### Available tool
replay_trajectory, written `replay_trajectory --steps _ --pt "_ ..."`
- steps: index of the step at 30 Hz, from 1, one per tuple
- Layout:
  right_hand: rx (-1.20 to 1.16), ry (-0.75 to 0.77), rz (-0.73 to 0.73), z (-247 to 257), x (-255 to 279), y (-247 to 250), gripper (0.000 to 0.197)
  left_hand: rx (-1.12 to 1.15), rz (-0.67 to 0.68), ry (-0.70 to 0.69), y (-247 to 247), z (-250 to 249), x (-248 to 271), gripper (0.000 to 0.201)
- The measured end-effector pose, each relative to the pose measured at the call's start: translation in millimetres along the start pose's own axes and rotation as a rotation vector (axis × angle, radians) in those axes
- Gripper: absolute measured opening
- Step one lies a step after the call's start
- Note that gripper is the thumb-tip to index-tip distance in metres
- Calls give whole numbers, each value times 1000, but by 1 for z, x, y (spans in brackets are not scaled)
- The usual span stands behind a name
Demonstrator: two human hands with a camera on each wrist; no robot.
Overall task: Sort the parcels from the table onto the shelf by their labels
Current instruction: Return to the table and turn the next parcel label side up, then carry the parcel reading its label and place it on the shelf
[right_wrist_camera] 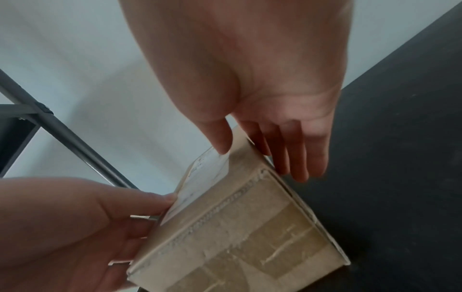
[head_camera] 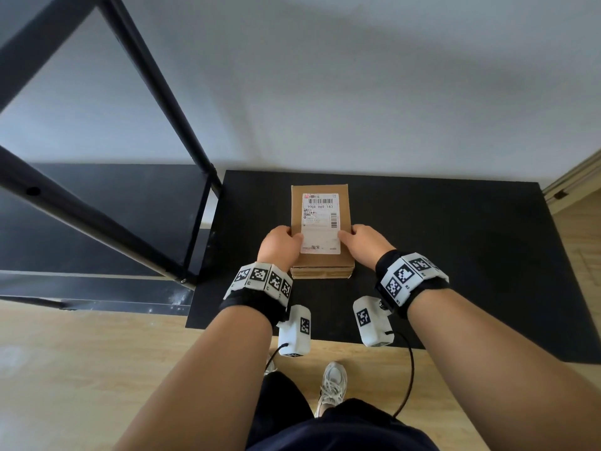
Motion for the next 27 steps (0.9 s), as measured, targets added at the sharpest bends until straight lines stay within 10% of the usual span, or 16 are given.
replay_trajectory --steps 8,14,27 --pt "-57 23 -66 3 8 20 33 164 -21 -42 5 -9 14 13" --pt "-198 115 -173 23 34 68 42 434 -36 -96 27 -54 29 37" --pt "-454 371 -452 83 112 188 46 606 -39 -513 103 -178 79 33"
Point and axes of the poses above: each hand's wrist, its own x-axis away from the middle knuckle, its own y-axis out of the back of the hand, z = x × y, the point moved 7 cm from there along -x, towards the middle knuckle, and after that the axes turned 10 degrees about x, right-handed, at the moved point
